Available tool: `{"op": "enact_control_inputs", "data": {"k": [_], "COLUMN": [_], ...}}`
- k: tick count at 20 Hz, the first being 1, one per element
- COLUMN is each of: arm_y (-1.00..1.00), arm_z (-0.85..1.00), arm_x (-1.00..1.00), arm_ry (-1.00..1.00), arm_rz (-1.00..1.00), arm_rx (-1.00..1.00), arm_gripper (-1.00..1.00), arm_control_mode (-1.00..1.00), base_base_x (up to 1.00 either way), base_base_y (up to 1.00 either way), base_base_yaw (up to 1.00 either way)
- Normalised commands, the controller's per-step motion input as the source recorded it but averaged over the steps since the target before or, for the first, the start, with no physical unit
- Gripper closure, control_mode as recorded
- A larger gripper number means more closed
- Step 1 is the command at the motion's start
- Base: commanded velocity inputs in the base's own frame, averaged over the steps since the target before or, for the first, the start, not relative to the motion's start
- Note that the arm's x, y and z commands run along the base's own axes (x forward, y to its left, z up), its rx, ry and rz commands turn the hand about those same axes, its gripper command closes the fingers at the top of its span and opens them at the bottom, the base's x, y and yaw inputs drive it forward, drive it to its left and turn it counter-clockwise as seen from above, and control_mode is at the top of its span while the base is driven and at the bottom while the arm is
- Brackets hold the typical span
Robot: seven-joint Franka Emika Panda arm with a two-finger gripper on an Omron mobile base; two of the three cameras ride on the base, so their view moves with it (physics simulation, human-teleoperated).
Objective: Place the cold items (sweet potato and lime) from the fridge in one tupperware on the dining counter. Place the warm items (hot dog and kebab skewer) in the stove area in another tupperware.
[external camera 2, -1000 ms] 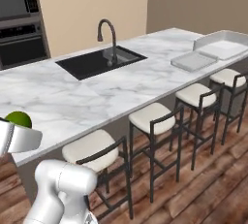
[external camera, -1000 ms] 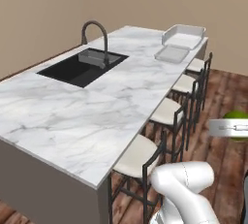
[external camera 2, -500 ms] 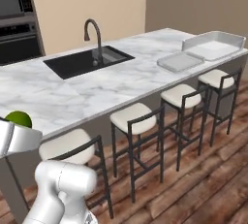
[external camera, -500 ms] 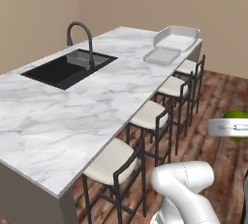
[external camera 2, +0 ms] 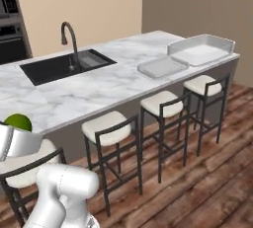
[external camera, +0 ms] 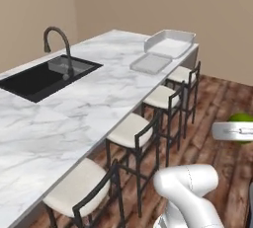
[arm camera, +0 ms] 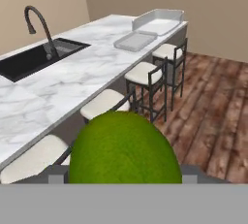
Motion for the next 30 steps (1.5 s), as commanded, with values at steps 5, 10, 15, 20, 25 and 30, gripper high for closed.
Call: {"op": "enact_control_inputs", "data": {"k": [5,10,15,20,25,30], "arm_y": [0.0,0.0,0.0,0.0,0.0,0.0], "arm_z": [0.0,0.0,0.0,0.0,0.0,0.0], "arm_x": [0.0,0.0,0.0,0.0,0.0,0.0], "arm_ry": [0.0,0.0,0.0,0.0,0.0,0.0], "arm_rz": [0.0,0.0,0.0,0.0,0.0,0.0], "arm_rx": [0.0,0.0,0.0,0.0,0.0,0.0], "arm_gripper": [1.0,1.0,1.0,1.0,1.0,1.0], "arm_control_mode": [1.0,1.0,1.0,1.0,1.0,1.0], "base_base_x": [0.95,0.92,0.93,0.92,0.93,0.93], "base_base_y": [-1.0,-1.0,-1.0,-1.0,-1.0,-1.0], "base_base_yaw": [0.0,0.0,0.0,0.0,0.0,0.0]}}
